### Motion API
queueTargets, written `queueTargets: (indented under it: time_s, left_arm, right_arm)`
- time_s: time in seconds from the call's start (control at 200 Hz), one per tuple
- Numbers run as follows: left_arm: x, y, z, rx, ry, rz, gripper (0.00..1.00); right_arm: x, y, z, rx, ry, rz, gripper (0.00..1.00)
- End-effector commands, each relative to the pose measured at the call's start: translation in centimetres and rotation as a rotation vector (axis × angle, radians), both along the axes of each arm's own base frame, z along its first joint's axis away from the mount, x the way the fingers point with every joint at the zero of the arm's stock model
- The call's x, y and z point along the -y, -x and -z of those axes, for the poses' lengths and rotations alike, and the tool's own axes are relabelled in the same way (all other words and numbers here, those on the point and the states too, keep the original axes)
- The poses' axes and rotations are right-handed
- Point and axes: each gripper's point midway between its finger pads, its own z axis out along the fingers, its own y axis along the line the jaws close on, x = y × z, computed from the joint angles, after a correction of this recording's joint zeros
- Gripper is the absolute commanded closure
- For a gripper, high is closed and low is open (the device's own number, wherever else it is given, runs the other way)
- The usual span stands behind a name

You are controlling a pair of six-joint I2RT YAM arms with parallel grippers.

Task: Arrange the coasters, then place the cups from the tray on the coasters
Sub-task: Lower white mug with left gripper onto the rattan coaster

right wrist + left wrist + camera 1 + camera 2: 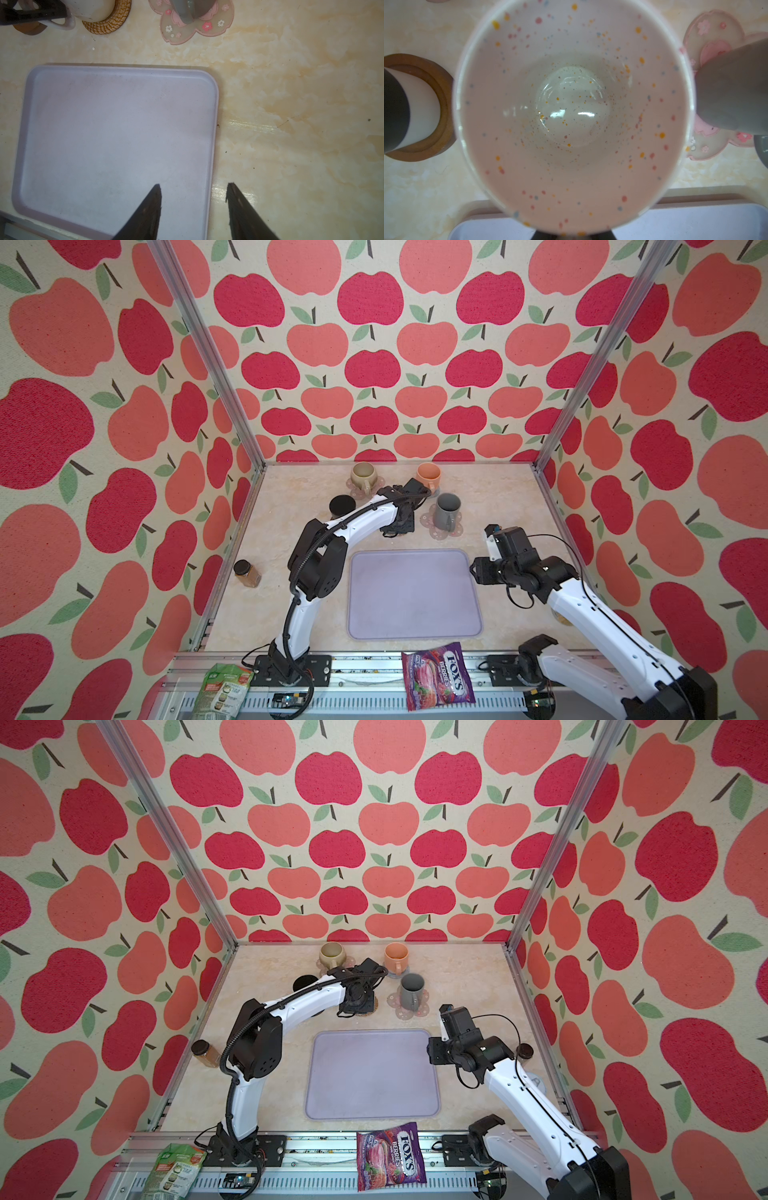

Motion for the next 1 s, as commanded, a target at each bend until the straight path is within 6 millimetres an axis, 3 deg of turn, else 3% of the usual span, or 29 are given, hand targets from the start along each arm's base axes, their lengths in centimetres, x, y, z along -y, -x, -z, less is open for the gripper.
queueTargets:
  time_s: [0.0, 0.575, 0.996]
  left_arm:
    - [0.0, -0.9, 0.0, 0.032, 0.012, -0.032, 1.0]
    - [-0.9, 0.5, 1.2, -0.004, 0.006, -0.043, 1.0]
    - [-2.1, 2.1, 1.8, -0.025, -0.01, -0.039, 0.93]
  right_arm:
    - [-0.1, 0.1, 0.0, -0.001, -0.016, -0.01, 0.47]
    - [0.0, 0.4, 0.1, 0.002, -0.019, -0.008, 0.46]
    - [0.0, 0.7, -0.1, 0.001, -0.039, 0.004, 0.46]
